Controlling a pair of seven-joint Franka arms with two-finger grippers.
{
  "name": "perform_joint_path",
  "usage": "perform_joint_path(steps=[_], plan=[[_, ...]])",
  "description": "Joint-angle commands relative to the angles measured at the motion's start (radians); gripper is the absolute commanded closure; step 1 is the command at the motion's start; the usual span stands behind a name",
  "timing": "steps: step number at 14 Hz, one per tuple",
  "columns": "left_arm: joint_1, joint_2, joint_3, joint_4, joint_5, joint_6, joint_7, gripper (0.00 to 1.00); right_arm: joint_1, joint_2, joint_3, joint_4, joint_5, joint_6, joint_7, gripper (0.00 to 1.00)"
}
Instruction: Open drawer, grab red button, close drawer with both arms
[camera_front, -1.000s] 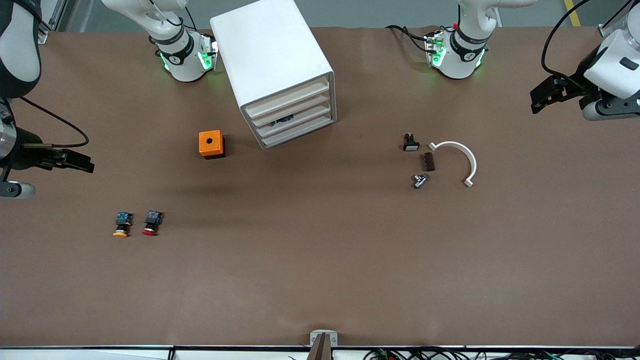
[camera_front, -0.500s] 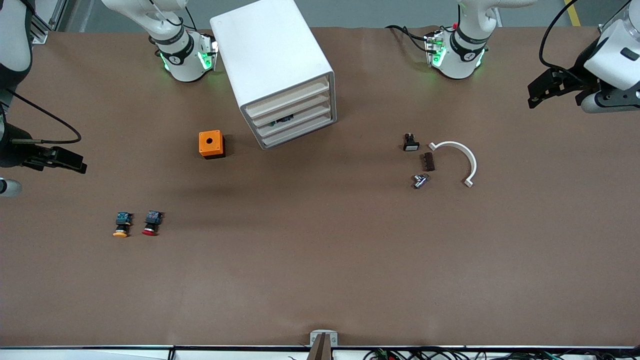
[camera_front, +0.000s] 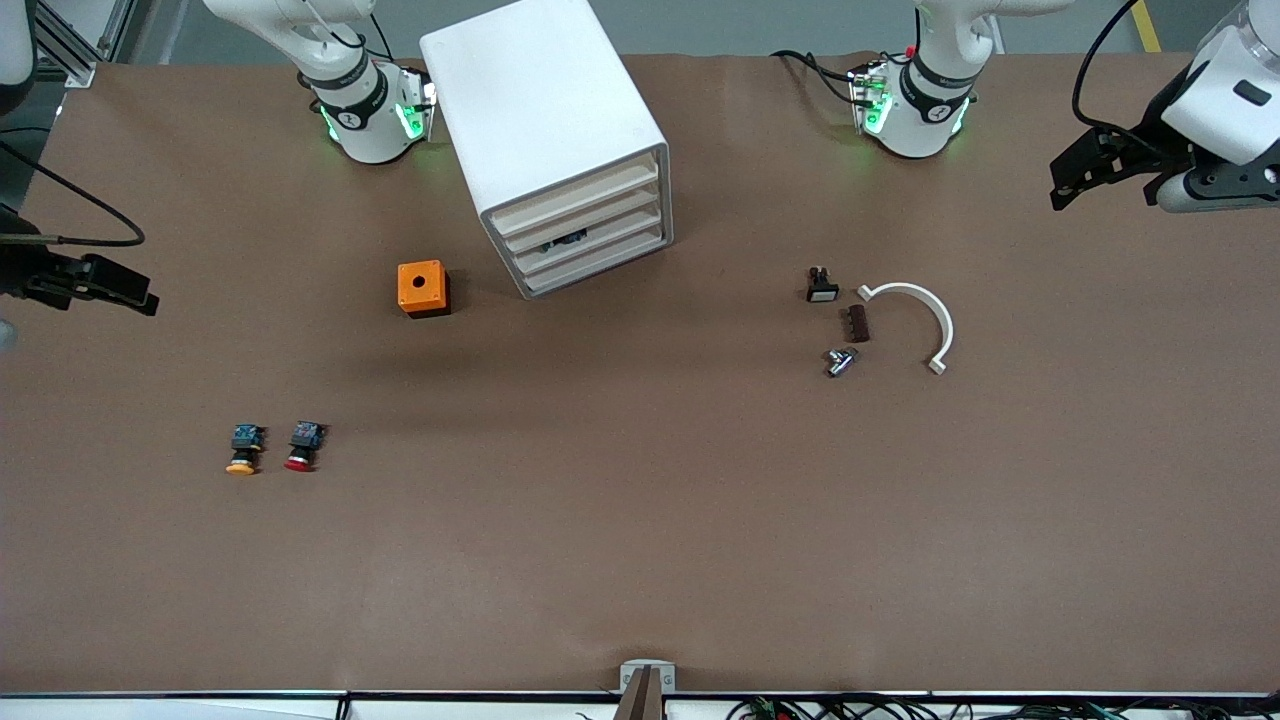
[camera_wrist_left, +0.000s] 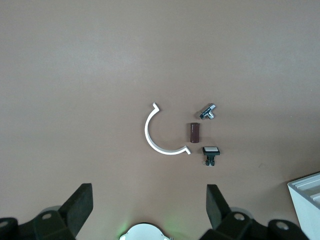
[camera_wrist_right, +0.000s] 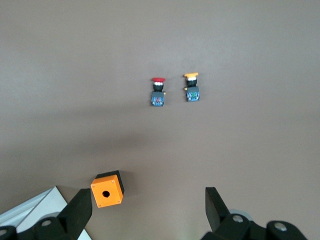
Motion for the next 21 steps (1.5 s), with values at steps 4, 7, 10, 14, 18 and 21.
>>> perform_joint_path(steps=[4,7,10,14,18,21], plan=[[0.009,-0.021,-0.005,-0.017,-0.011,0.023,0.021,0.0,-0.008,-0.152,0.005,-0.217,0.008,0.122,0.007,0.0],[0.009,-0.005,-0.001,0.011,-0.011,0.02,0.026,0.0,-0.008,-0.166,0.006,-0.224,0.008,0.141,0.007,0.0],[0.009,0.017,0.001,0.046,-0.011,0.017,0.021,0.0,-0.008,-0.174,0.006,-0.232,0.008,0.142,0.007,0.0],[0.009,0.026,0.001,0.054,-0.011,0.007,0.023,0.0,-0.008,-0.213,0.006,-0.295,0.008,0.175,0.007,0.0],[0.009,0.028,0.001,0.054,-0.011,0.007,0.023,0.0,-0.008,-0.218,0.006,-0.295,0.008,0.174,0.007,0.0],[0.009,0.029,0.001,0.052,-0.011,0.007,0.024,0.0,-0.008,-0.218,0.006,-0.29,0.008,0.171,0.007,0.0]])
